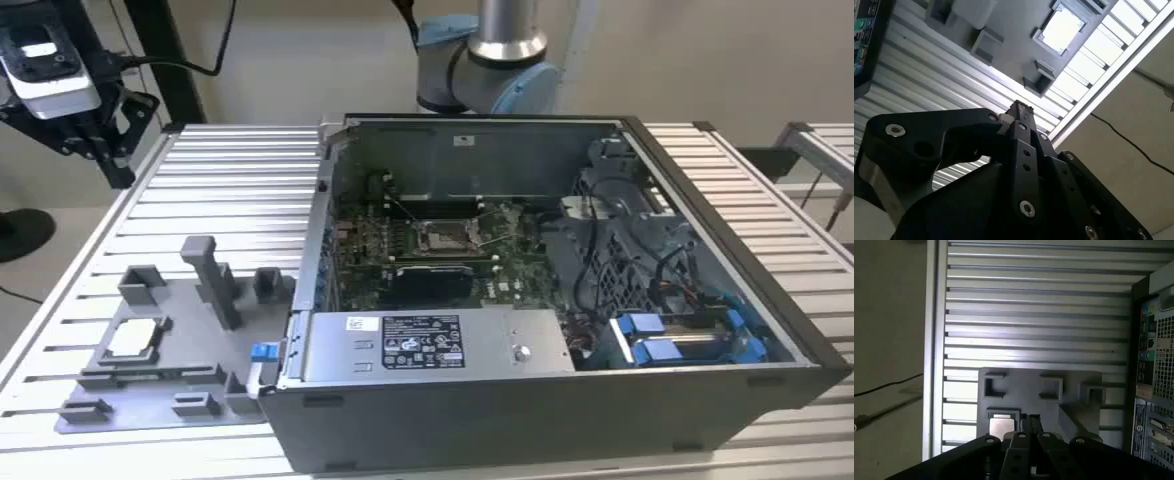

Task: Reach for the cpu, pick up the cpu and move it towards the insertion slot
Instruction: 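Reach for the cpu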

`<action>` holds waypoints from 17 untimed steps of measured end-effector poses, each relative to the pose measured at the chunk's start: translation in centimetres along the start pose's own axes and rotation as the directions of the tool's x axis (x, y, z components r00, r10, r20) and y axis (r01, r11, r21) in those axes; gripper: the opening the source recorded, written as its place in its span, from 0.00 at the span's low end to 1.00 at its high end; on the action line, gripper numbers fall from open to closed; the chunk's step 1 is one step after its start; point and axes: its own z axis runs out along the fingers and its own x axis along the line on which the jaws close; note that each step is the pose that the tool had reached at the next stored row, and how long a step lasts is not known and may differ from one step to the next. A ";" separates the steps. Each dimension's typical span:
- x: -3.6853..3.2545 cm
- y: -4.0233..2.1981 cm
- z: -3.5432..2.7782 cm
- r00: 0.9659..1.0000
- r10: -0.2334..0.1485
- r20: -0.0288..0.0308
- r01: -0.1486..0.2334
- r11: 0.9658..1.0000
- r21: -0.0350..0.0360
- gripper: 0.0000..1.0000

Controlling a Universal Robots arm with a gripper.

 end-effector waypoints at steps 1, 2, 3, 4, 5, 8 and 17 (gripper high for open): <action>0.00 0.00 0.00 1.000 0.000 0.000 0.000 1.000 0.000 0.00; 0.00 0.00 0.00 1.000 0.000 0.000 0.000 1.000 0.000 0.00; 0.00 0.00 0.00 1.000 0.000 0.000 0.000 1.000 0.000 0.00; 0.00 0.00 0.00 1.000 0.001 0.000 -0.001 1.000 0.000 0.00; 0.00 0.00 0.00 1.000 0.001 0.000 -0.001 1.000 0.000 0.00; 0.00 0.00 0.00 1.000 0.002 0.000 -0.002 1.000 0.000 0.00; 0.60 -0.52 -0.02 1.000 0.004 0.000 -0.004 1.000 0.000 0.00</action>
